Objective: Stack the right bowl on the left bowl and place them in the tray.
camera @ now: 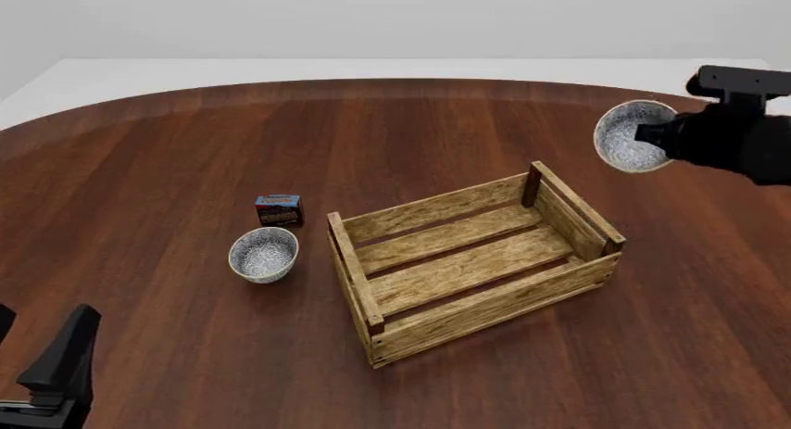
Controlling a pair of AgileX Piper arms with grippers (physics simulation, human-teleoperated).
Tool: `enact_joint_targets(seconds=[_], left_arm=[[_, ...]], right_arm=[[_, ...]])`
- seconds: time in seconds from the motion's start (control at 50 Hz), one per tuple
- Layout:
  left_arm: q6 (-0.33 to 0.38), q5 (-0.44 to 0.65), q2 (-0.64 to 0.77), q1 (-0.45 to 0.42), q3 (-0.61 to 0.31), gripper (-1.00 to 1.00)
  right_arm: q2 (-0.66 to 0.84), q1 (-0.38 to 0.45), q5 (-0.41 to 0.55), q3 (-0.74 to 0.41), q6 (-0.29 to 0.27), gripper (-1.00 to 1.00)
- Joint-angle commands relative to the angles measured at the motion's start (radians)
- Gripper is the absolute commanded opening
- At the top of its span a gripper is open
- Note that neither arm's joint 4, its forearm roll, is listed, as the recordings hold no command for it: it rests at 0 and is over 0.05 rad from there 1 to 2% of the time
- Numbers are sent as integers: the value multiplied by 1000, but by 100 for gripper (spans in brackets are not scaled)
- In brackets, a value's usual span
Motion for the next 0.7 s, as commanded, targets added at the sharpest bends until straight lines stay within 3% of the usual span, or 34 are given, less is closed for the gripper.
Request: enact_joint_targets(seconds=[0.02, 0.14, 0.24, 0.7], left_arm=[[8, 4, 0, -7, -5, 100], [14, 10, 0, -10, -12, 100], [19, 11, 0, -13, -13, 100], [38, 28, 0, -29, -36, 100]], right_arm=[[-147, 80, -6, 56, 25, -100], [-228, 144, -6, 103, 22, -100], [-304, 207, -26, 156, 51, -100], [-401, 373, -148, 303, 119, -100]])
